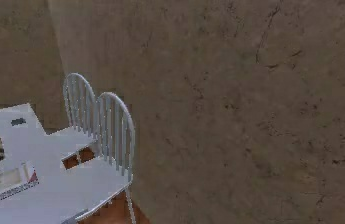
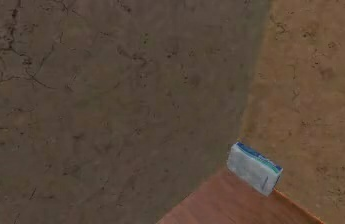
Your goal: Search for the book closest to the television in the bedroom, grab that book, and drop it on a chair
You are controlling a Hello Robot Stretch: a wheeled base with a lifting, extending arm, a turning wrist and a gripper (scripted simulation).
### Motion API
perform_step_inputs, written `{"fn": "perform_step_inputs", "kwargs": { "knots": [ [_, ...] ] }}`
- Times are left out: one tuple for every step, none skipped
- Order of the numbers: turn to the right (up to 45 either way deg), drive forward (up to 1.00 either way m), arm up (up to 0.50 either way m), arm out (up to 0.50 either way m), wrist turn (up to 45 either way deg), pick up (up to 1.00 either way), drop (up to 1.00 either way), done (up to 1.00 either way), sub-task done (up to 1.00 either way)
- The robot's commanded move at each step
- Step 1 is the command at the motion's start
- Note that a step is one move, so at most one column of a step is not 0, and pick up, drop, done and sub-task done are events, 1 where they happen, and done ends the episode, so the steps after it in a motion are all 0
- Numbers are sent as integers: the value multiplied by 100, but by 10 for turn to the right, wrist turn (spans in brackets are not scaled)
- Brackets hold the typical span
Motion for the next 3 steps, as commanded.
{"fn": "perform_step_inputs", "kwargs": {
  "knots": [
    [-450, 0, 0, 0, 0, 0, 0, 0, 0],
    [-450, 0, 0, 0, 0, 0, 0, 0, 0],
    [-450, 0, 0, 0, 0, 0, 0, 0, 0]
  ]
}}
